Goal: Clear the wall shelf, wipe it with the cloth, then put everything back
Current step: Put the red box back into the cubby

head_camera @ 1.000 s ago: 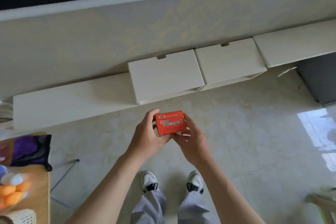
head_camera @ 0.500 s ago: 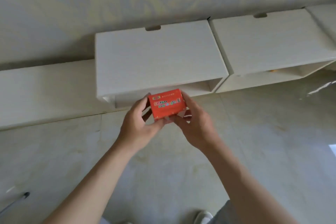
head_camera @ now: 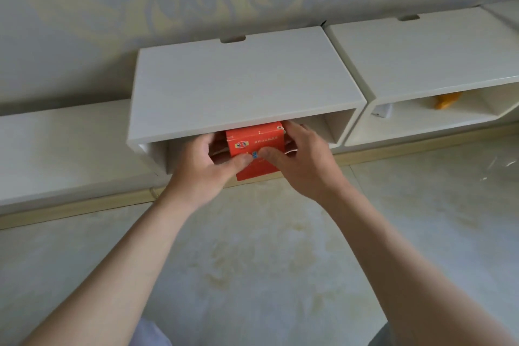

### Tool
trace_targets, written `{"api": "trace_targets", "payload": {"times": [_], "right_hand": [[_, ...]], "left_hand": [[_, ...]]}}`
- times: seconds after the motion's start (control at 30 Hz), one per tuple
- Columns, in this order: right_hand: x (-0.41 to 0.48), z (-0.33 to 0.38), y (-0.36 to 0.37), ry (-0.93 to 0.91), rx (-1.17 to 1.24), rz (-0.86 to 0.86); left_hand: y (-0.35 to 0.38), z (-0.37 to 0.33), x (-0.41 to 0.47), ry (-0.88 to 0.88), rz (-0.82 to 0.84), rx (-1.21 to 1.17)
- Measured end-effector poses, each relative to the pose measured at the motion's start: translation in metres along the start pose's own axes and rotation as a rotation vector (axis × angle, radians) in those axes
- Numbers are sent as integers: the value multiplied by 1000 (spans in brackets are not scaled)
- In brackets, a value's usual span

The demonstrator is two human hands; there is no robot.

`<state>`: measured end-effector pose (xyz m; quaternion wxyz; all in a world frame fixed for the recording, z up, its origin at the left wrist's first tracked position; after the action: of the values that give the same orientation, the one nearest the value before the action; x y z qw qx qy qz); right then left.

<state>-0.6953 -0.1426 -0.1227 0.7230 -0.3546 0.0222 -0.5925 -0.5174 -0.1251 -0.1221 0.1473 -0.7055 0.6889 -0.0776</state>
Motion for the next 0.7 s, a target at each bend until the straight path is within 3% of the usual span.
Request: {"api": "trace_targets", "payload": {"times": [0.2, 0.47, 0.57, 0.7], "right_hand": [[20, -10, 4, 40, -2, -27], [41, -36, 4, 98, 93, -141], [43, -47, 6, 144, 137, -161], [40, -49, 7, 143, -105, -112]], "left_hand": [[-5, 5, 23, 31, -105, 125], [8, 25, 66, -52, -70, 458], [7, 27, 72, -1, -106, 562], [6, 30, 75, 0, -165, 584]]}}
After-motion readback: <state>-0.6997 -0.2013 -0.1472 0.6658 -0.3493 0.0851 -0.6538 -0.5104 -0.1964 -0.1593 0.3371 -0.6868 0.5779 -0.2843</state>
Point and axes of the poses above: each hand's wrist, its own x-axis towards the middle knuckle, its own y-axis out of the palm, z = x × y, the point moved 10 cm from there along x, towards the middle knuckle, and after that the axes turned 15 degrees about -y, right-handed, at the moved point
